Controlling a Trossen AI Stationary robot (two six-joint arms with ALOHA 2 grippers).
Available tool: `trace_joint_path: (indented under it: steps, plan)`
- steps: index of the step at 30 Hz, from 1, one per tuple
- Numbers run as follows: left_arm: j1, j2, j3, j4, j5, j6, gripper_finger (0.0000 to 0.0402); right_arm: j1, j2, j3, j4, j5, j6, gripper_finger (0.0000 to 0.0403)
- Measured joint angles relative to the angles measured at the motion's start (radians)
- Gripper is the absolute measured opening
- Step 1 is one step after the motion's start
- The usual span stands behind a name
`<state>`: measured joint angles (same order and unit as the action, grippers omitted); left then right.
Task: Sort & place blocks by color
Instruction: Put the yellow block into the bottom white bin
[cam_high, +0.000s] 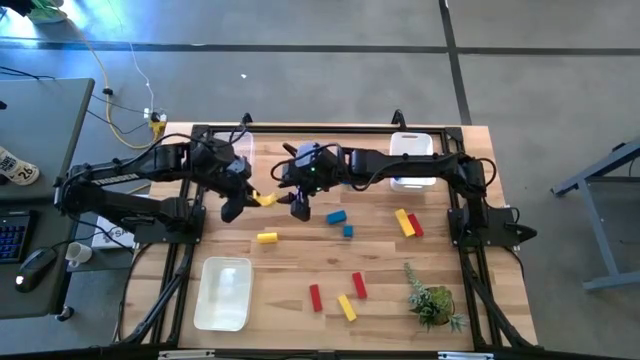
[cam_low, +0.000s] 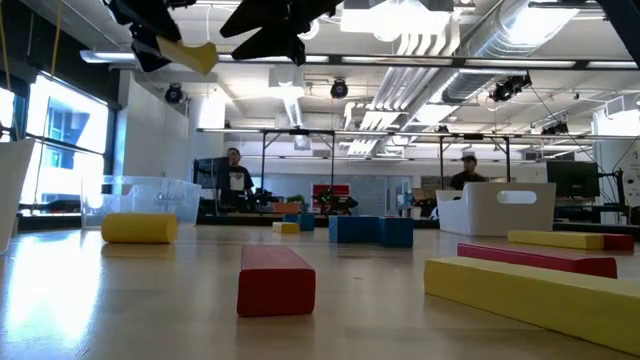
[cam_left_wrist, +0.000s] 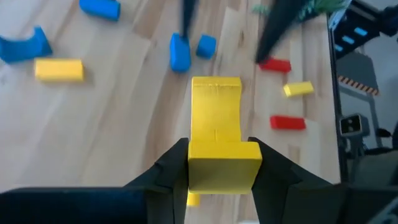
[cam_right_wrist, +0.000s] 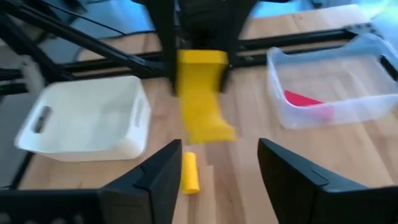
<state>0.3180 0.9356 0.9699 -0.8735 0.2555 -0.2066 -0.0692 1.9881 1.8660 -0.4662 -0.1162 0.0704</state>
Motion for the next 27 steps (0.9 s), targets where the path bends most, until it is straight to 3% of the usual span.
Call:
trace_joint_path:
  steps: [12, 27]
  plan:
    - [-0.250, 0.000, 0.000, -0.135, -0.002, -0.254, 0.0107, -0.026, 0.000, 0.000, -0.116, 0.020, 0.001, 0.0204]
    - [-0.640, 0.043, 0.000, -0.177, -0.010, -0.843, 0.0108, -0.065, 0.000, 0.000, -0.203, 0.020, 0.001, 0.0204]
